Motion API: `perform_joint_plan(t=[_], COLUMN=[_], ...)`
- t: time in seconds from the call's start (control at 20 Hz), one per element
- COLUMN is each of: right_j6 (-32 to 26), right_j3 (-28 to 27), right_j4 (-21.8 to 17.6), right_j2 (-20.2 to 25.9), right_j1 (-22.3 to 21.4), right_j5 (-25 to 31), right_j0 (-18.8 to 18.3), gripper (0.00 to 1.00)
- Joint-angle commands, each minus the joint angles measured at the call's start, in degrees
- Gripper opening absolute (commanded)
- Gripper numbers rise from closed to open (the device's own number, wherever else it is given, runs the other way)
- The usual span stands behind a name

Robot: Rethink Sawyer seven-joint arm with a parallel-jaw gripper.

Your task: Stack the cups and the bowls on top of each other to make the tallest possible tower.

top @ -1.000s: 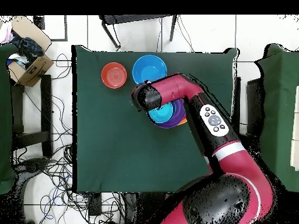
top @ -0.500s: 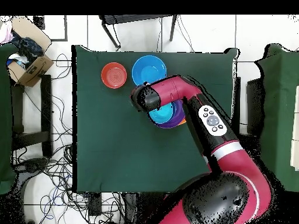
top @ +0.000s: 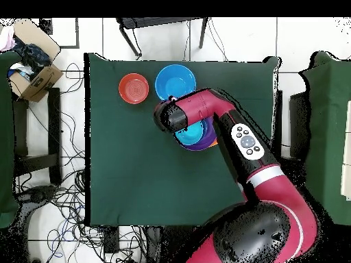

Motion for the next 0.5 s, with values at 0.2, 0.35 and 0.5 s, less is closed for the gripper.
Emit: perform_joint_plan(t=[0.2,0.35,0.5], right_j6=[-11.69,-11.28,-10.44], right_j3=[-1.68,-1.89,-2.25], right_j4=[-7.04,-7.43,-8.10], right_j2=[-3.82,-3.95,-4.35], right_j1=[2.00,2.13,2.16], right_j5=[-3.49,-4.38,-5.27], right_j0=[1.60,1.53,1.63], gripper=[1.00,1.00,1.00])
